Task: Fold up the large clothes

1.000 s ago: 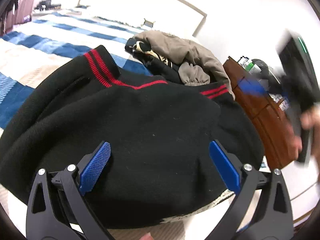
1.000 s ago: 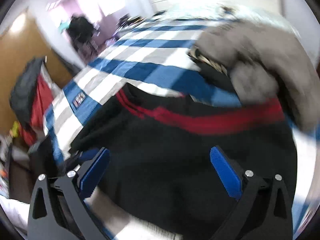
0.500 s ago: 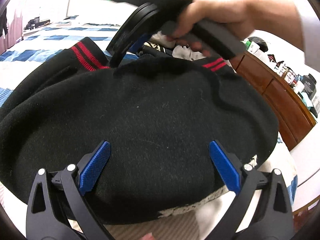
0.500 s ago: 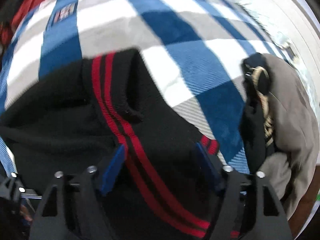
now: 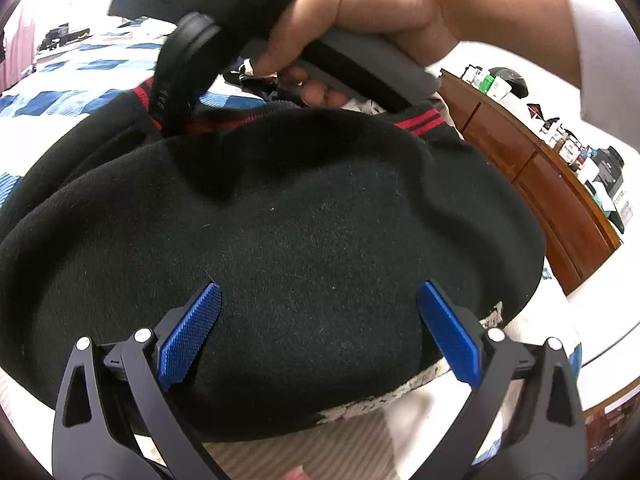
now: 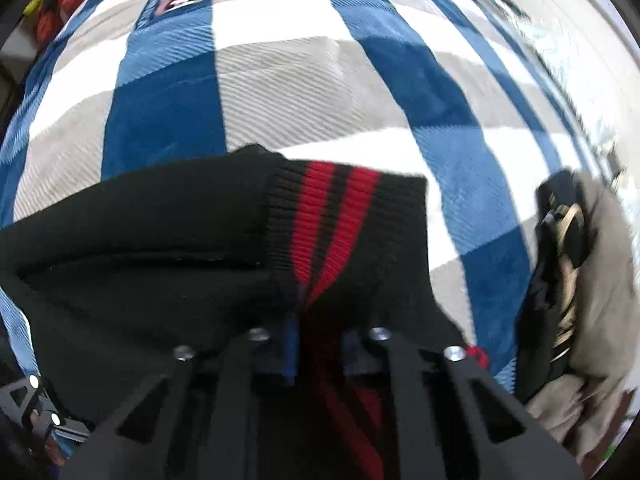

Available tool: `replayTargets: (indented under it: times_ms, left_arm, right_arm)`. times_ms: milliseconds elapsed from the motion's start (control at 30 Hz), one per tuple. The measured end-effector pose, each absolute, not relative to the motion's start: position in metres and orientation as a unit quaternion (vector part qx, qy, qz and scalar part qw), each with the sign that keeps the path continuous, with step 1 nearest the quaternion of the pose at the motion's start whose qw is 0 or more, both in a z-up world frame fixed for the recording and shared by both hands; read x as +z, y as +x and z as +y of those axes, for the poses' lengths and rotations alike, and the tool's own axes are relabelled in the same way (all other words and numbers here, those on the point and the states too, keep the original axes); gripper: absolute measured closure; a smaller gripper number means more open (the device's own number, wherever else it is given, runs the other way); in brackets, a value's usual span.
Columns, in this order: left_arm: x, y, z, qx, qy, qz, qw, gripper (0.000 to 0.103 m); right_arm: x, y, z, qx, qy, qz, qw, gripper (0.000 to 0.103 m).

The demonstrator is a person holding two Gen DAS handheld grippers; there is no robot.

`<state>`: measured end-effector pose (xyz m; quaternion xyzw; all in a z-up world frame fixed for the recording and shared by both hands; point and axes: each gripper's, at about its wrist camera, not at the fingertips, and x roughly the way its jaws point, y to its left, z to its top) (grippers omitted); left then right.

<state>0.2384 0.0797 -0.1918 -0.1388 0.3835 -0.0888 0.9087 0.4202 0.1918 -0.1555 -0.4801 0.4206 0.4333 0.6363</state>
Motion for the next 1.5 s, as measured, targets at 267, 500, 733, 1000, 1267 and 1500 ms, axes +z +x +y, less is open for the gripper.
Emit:
replayTargets:
  times_ms: [267,500,733,1000,1267,1500]
  left_arm:
    - [-0.197,0.247,0.080,-0.088,-0.138,0.392,0.905,0.006]
    - [-0.204,0.253,0.074,-0.081,-0.129,0.395,0.906,0.006]
    - [-0.208,0.257,0.077,-0.090,-0.125,0.401,0.903,0.006]
    - [-0.197,0.259,0.089,-0.106,-0.140,0.386,0.906,0.006]
    - [-0.180,0.249,0.086,-0.110,-0.053,0.356,0.926,0.006]
    - [-0.193,0.251,0.098,-0.130,-0.087,0.390,0.907,0.006]
  right_arm:
    - [-0.097,0.421,0.227,0.439,-0.489,0.358,0.664,0.094]
    - [-0.136,0.444,0.257,0.419,-0.494,0.380,0.660,0.094]
    - [-0.163,0.447,0.249,0.383,-0.471,0.408,0.682,0.063]
    - [-0.083,0.434,0.180,0.394,-0.400,0.409,0.720,0.005]
    - [-0.042,0.407,0.014,0.325,-0.220,0.436,0.810,0.005]
    - [-0.083,0.352,-0.159,0.225,-0.078,0.452,0.860,0.005]
